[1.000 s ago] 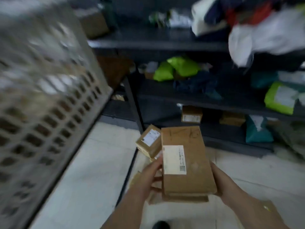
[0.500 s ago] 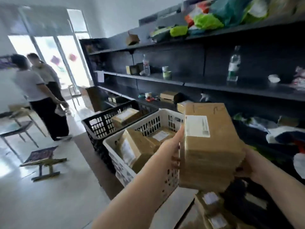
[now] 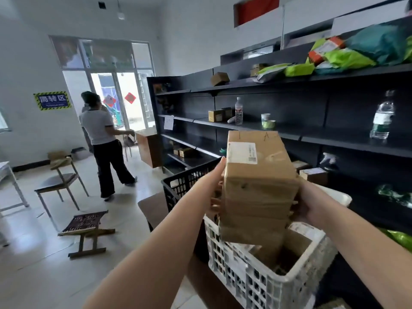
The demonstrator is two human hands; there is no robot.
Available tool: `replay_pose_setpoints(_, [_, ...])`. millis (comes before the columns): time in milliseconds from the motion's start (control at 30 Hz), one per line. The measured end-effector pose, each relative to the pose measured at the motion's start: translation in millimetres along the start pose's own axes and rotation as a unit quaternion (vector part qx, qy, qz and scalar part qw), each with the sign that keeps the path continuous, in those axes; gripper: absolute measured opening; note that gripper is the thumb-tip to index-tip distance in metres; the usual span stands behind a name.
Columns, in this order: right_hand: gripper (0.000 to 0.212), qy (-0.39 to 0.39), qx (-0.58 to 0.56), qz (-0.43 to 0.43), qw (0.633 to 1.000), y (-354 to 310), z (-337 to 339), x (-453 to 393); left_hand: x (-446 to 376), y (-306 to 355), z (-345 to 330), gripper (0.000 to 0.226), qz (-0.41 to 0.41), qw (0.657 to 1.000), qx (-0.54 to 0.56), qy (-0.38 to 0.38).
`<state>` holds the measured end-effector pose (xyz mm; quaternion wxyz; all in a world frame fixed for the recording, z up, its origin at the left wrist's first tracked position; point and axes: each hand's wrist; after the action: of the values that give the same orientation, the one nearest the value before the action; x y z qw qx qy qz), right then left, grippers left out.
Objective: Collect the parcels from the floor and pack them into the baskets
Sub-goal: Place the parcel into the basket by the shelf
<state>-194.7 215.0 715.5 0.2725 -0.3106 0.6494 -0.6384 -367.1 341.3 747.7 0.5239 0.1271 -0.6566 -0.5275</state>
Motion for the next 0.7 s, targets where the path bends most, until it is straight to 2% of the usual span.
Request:
replay_pose_setpoints(100, [0.036, 0.019, -0.002, 0.012, 1.0, -12.8, -33.7, -17.2, -27.0, 26.4, 32.6, 0.074, -0.017, 0.999, -0.024, -0.013])
replay_pose_setpoints(167, [0.038, 0.044, 0.011, 0.024, 0.999, -21.1, -49.7, -29.7, -45.9, 46.3, 44.8, 0.075, -0.033, 0.999, -0.037, -0.024])
replay_pose_setpoints(300, [0.074, 0.08, 0.042, 0.006, 0.996, -32.1, -68.2, -57.4, -87.5, 73.6, 52.5, 0.086, -0.03, 0.997, -0.051, -0.055])
replay_pose_setpoints(333, [0.077, 0.087, 0.042, 0.005, 0.995, -32.6, -68.7, -65.4, -97.0, 78.5, 51.7, 0.081, -0.032, 0.995, -0.053, -0.074])
replay_pose_setpoints(433, [0.053, 0.103, 0.013, 0.024, 0.994, -32.0, -66.2, -89.0, -127.0, 93.6, 46.8, 0.066, -0.042, 0.991, -0.055, -0.118])
replay_pose_setpoints(467, [0.051, 0.108, 0.005, 0.021, 0.994, -32.1, -65.0, -97.6, -137.3, 99.9, 43.8, 0.065, -0.046, 0.989, -0.059, -0.126])
replay_pose_setpoints(533, [0.06, 0.121, -0.001, 0.013, 0.993, -32.7, -65.2, -113.1, -157.0, 111.7, 38.5, 0.064, -0.049, 0.986, -0.072, -0.139])
replay_pose_setpoints(633, [0.087, 0.144, 0.004, 0.004, 0.99, -34.1, -69.3, -139.2, -185.7, 132.9, 34.8, 0.06, -0.047, 0.983, -0.084, -0.159])
replay_pose_setpoints(700, [0.08, 0.148, 0.0, 0.015, 0.989, -35.3, -70.7, -158.7, -202.5, 148.4, 36.2, 0.052, -0.047, 0.981, -0.087, -0.166])
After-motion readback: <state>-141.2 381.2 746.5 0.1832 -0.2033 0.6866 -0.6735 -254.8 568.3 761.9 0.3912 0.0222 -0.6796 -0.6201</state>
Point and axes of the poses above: each hand's wrist, its own x-axis away from the middle knuckle, its own z-axis out of the back of the hand, y = z × x, and after that the axes turned 14 degrees about z, right-handed
